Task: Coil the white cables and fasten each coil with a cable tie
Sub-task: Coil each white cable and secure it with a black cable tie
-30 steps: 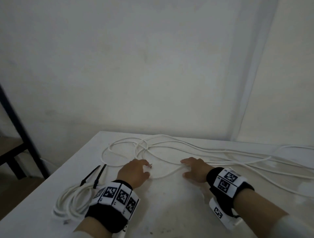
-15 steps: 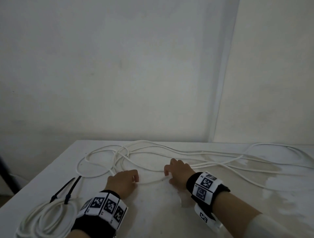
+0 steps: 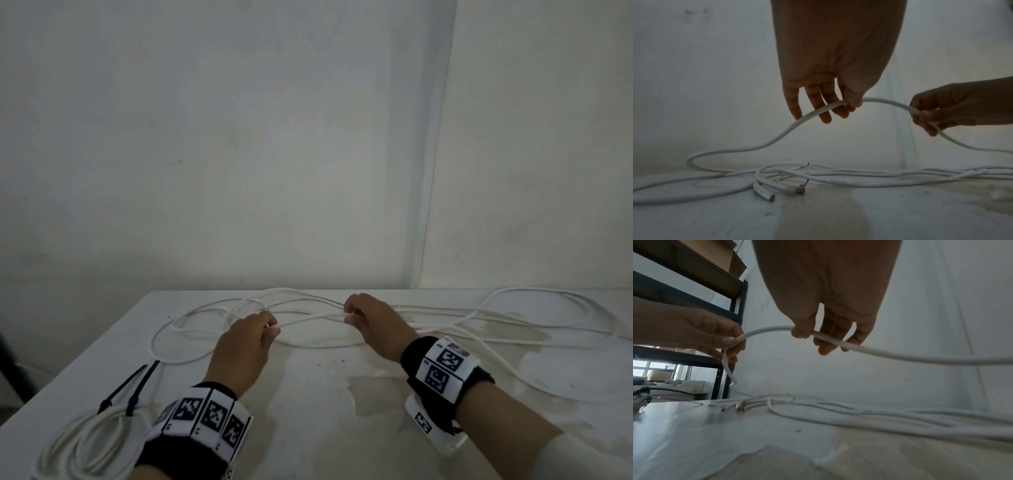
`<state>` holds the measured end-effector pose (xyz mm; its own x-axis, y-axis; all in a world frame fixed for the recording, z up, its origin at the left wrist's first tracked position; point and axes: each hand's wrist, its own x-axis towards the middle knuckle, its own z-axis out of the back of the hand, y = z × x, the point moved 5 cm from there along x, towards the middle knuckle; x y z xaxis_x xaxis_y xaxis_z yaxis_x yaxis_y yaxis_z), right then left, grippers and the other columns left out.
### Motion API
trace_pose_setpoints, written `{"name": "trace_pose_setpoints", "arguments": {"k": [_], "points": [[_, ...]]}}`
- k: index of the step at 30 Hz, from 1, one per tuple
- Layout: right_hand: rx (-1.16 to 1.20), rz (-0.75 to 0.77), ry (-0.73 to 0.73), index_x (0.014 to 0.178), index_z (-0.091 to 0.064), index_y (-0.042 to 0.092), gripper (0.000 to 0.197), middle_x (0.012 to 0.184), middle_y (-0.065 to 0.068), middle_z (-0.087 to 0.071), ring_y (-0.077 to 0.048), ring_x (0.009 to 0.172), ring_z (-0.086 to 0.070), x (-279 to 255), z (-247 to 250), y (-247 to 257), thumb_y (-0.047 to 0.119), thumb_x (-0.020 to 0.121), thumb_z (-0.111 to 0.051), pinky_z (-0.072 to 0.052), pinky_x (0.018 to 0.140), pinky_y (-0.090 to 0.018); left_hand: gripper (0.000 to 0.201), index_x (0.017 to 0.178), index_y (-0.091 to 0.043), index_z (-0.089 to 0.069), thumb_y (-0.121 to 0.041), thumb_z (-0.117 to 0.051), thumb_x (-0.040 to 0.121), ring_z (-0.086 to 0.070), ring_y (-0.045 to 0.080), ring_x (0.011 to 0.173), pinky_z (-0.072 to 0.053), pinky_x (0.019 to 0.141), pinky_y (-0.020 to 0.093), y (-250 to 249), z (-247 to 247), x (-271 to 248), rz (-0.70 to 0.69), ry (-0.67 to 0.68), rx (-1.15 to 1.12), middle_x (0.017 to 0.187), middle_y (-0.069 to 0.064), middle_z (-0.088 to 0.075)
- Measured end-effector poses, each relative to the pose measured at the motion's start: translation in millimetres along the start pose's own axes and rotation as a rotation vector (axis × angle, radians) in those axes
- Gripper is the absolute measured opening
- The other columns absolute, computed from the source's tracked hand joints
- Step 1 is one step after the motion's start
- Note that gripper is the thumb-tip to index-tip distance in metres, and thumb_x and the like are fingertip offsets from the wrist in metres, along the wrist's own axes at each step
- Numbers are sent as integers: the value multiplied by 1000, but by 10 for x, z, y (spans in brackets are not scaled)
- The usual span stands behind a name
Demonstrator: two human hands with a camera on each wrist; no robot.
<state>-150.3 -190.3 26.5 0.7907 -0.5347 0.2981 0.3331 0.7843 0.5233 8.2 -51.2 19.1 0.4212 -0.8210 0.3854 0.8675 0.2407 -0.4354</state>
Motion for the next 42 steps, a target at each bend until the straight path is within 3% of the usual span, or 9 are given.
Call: {"name": "trace_pose_setpoints", "arguments": {"k": [5, 10, 13, 21, 26, 29, 34, 39, 42], "points": [[83, 96, -267, 83, -44, 14, 13, 65, 9, -41, -10, 59, -37, -4, 560, 66, 11, 95, -46, -33, 59, -12, 36, 63, -29, -33, -19, -46, 95, -48, 24, 75, -34, 63, 31, 193, 85, 28, 19, -15, 2, 67, -5, -42], [59, 123, -448, 84, -49, 8, 12, 69, -7, -51, -22, 62, -44, -61, 1032, 25, 11, 95, -45, -32, 58, -24, 37, 63, -26, -30, -16, -45, 96, -43, 21, 68, -27, 55, 29, 259, 214, 56, 61, -40, 33, 65, -5, -39], [117, 24, -576, 83, -47, 9, 13, 71, -10, -51, -23, 64, -43, -140, 1319, -187, 9, 96, -44, -33, 57, -15, 37, 62, -23, -31, -13, -42, 97, -44, 23, 66, -23, 56, 31, 449, 322, 27, 178, -80, -6, 65, 0, -42], [-88, -246, -294, 100, -53, 11, 14, 96, -15, -63, -30, 83, -58, -232, 1220, -555, 9, 96, -39, -39, 70, -32, 22, 99, -1, -64, -12, -45, 95, -51, 28, 75, -35, 65, 33, 352, 465, 47, 139, -224, 23, 82, 18, -56], [-192, -153, -85, 146, -14, 25, 76, 140, -3, -44, -26, 112, -52, -225, 844, -233, 10, 85, -57, -36, 98, -27, 19, 98, -6, -70, 3, -58, 86, -45, 24, 69, -37, 60, 34, 134, 457, 66, -55, -266, 140, 70, 13, -51], [-113, 21, -140, 141, -28, 28, 73, 121, 1, -58, -20, 104, -58, -226, 812, 62, 24, 81, -68, -42, 95, -27, 18, 86, -9, -72, -7, -60, 74, -47, 25, 52, -36, 47, 29, 10, 496, 34, -143, -282, 259, 59, 6, -46], [-307, 139, 150, 126, -50, 28, 50, 78, 5, -54, -13, 77, -49, -317, 418, 569, 53, 82, -58, -36, 66, -24, 20, 89, -9, -74, -5, -73, 69, -51, 26, 48, -29, 51, 24, -270, 518, 18, -246, -284, 327, 57, 6, -51], [-376, 113, -16, 108, -62, 23, 37, 96, -6, -69, -23, 94, -61, -260, 524, 594, 50, 92, -42, -34, 69, -28, 21, 103, -14, -71, -14, -57, 87, -54, 22, 61, -38, 52, 29, -301, 576, -37, -219, -242, 177, 67, 2, -51], [-381, 101, -105, 98, -63, 11, 42, 84, -10, -66, -26, 82, -60, -233, 734, 482, 47, 92, -43, -29, 63, -27, 27, 118, -20, -63, -22, -49, 95, -61, 23, 87, -47, 75, 33, -190, 569, -97, -91, -116, 16, 93, 8, -65]]}}
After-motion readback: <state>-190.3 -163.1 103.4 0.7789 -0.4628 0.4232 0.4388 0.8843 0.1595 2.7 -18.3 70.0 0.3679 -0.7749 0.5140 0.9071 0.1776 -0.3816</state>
